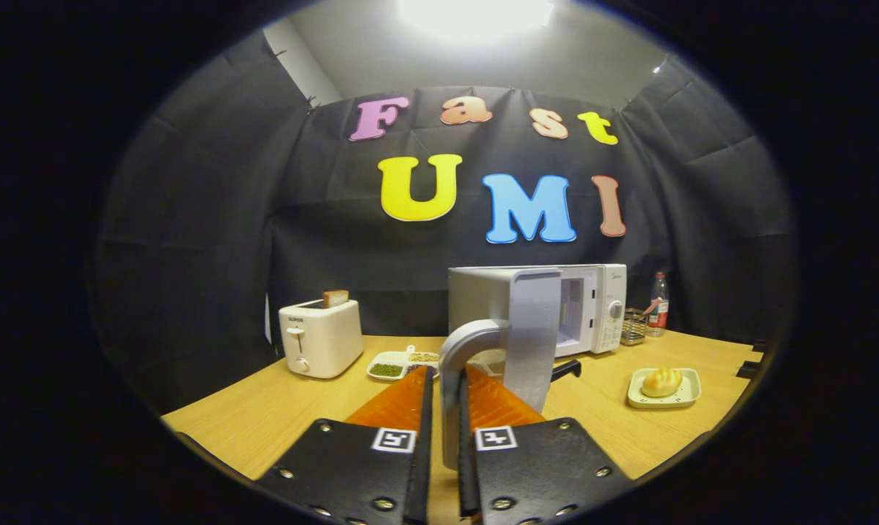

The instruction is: Open the microwave, put the food inside, and close the microwave door.

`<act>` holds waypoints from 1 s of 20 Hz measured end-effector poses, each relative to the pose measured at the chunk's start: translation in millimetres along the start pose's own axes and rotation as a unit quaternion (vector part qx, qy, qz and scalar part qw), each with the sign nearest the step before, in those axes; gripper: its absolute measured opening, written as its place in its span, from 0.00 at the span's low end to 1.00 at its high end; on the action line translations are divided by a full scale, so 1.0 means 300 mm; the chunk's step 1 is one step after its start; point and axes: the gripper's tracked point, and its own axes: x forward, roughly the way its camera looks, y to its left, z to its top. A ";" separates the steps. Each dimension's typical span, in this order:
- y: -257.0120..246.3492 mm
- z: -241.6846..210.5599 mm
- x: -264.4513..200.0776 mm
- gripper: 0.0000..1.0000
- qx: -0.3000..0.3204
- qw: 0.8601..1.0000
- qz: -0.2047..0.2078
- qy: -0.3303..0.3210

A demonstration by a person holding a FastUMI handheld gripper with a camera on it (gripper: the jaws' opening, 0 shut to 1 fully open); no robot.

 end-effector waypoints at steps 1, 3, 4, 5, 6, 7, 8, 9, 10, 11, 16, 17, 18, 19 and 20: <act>-0.005 0.028 -0.021 0.43 -0.006 1.000 0.007 -0.010; -0.016 0.070 -0.075 0.51 -0.021 0.999 0.025 -0.024; -0.003 0.087 -0.106 0.52 -0.019 0.998 0.050 -0.030; 0.023 0.095 -0.133 0.62 -0.021 0.996 0.084 -0.027; 0.027 0.101 -0.162 0.80 -0.026 0.992 0.119 -0.020; 0.006 0.111 -0.187 0.97 -0.030 0.989 0.142 -0.018; -0.037 0.124 -0.208 0.98 -0.038 0.988 0.152 -0.016; -0.104 0.134 -0.219 0.96 -0.046 0.987 0.151 -0.014; -0.173 0.139 -0.224 0.96 -0.052 0.987 0.149 -0.008; -0.227 0.136 -0.223 0.96 -0.058 0.987 0.153 -0.003; -0.509 0.100 -0.172 0.96 -0.052 0.980 0.189 0.036; -0.571 0.068 -0.153 0.97 -0.054 0.977 0.198 0.055; -0.636 0.040 -0.135 0.97 -0.052 0.975 0.202 0.071; -0.696 0.024 -0.117 0.97 -0.054 0.973 0.211 0.079; -0.766 0.015 -0.093 0.97 -0.056 0.973 0.210 0.082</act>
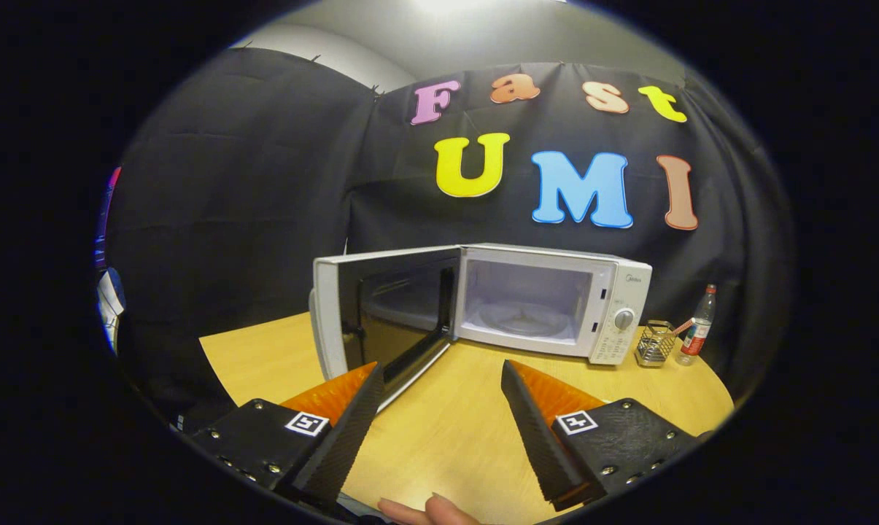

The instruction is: Open the microwave, put the food inside, and close the microwave door.

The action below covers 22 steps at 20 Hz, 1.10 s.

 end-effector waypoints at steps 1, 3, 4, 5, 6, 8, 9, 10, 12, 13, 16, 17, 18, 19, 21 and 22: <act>-0.079 -0.017 -0.005 0.97 -0.003 1.000 -0.008 0.003; -0.212 -0.057 -0.010 0.97 -0.019 0.999 -0.022 0.014; -0.267 -0.084 -0.010 0.97 -0.028 0.999 -0.025 0.026; -0.313 -0.116 -0.008 0.97 -0.032 0.998 -0.022 0.039; -0.347 -0.146 -0.005 0.97 -0.032 0.998 -0.013 0.052; -0.398 -0.203 0.014 0.97 -0.024 0.996 0.015 0.079; -0.426 -0.232 0.023 0.97 -0.021 0.995 0.024 0.094; -0.457 -0.260 0.033 0.97 -0.016 0.994 0.027 0.109; -0.532 -0.320 0.065 0.97 -0.017 0.991 0.014 0.132; -0.553 -0.353 0.083 0.97 -0.018 0.989 0.011 0.145; -0.566 -0.456 0.111 0.97 0.005 0.980 0.028 0.197; -0.568 -0.473 0.118 0.98 0.013 0.977 0.033 0.209; -0.575 -0.483 0.124 0.98 0.016 0.976 0.032 0.214; -0.578 -0.498 0.131 0.99 0.023 0.974 0.034 0.223; -0.570 -0.541 0.141 0.99 0.037 0.968 0.042 0.243; -0.572 -0.541 0.145 0.99 0.032 0.971 0.040 0.235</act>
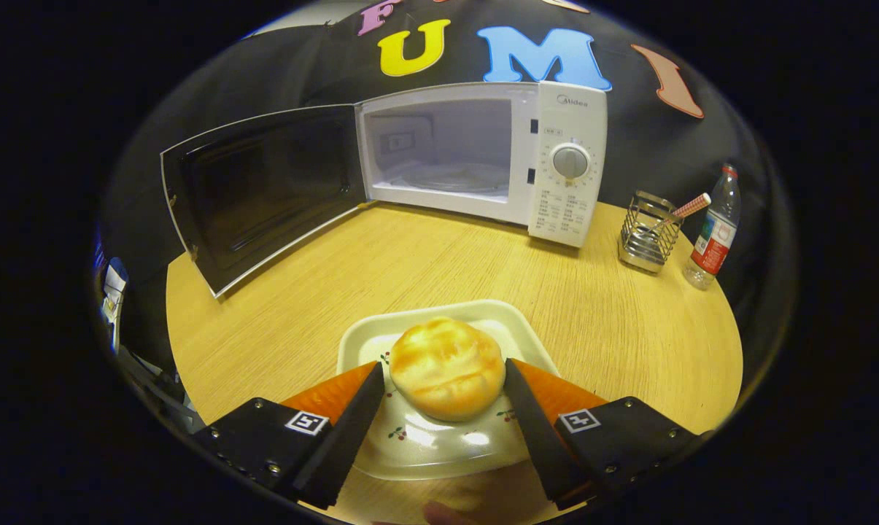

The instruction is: Open the microwave, put the food inside, and close the microwave door.

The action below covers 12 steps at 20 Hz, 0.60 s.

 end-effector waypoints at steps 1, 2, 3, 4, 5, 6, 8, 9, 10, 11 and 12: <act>-0.006 0.002 -0.001 0.99 -0.007 1.000 -0.006 -0.005; -0.002 0.003 -0.004 0.93 -0.006 1.000 -0.007 -0.010; -0.002 -0.001 -0.006 0.90 0.000 1.000 -0.010 -0.009; -0.006 0.001 0.001 0.85 0.005 1.000 -0.015 -0.011; -0.007 0.004 0.005 0.78 0.007 1.000 -0.018 -0.016; -0.011 0.008 -0.002 0.78 0.008 1.000 -0.022 -0.020; 0.004 0.034 -0.018 0.70 0.012 0.999 -0.018 -0.046; 0.004 0.048 -0.035 0.70 0.012 0.998 -0.023 -0.056; 0.009 0.067 -0.050 0.70 0.013 0.997 -0.024 -0.069; 0.016 0.087 -0.066 0.70 0.016 0.997 -0.024 -0.078; 0.029 0.109 -0.082 0.70 0.024 0.996 -0.021 -0.089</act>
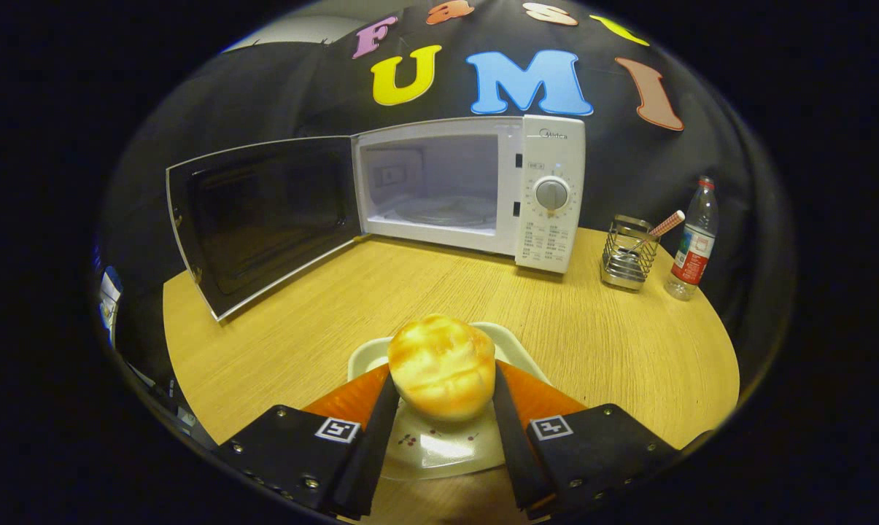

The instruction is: Open the microwave, put the food inside, and close the microwave door.

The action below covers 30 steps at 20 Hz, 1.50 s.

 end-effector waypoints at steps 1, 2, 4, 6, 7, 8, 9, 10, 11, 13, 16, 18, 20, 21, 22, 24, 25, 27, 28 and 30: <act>0.015 0.032 -0.009 0.70 0.009 1.000 0.005 -0.015; 0.006 0.056 -0.018 0.70 0.026 0.999 -0.007 -0.024; 0.041 0.095 -0.020 0.58 0.062 0.998 0.009 -0.032; 0.063 0.133 -0.017 0.59 0.078 0.996 0.013 -0.047; 0.076 0.152 -0.014 0.59 0.080 0.995 0.016 -0.054; 0.095 0.175 -0.013 0.58 0.082 0.994 0.021 -0.064; 0.117 0.206 -0.010 0.59 0.087 0.993 0.028 -0.076; 0.131 0.232 -0.003 0.58 0.092 0.992 0.030 -0.085; 0.142 0.260 0.004 0.58 0.096 0.991 0.030 -0.093; 0.171 0.316 0.024 0.58 0.111 0.987 0.031 -0.109; 0.163 0.386 0.082 0.58 0.112 0.984 -0.004 -0.136; 0.184 0.424 0.119 0.58 0.124 0.981 -0.014 -0.148; 0.225 0.458 0.173 0.58 0.158 0.977 -0.003 -0.146; 0.232 0.480 0.207 0.58 0.173 0.974 -0.006 -0.147; 0.235 0.499 0.245 0.58 0.182 0.972 -0.012 -0.148; 0.240 0.531 0.321 0.58 0.204 0.967 -0.024 -0.151; 0.244 0.545 0.361 0.58 0.218 0.964 -0.026 -0.151; 0.248 0.560 0.443 0.58 0.240 0.958 -0.031 -0.152; 0.251 0.566 0.482 0.58 0.252 0.955 -0.032 -0.152; 0.254 0.575 0.562 0.58 0.276 0.949 -0.034 -0.145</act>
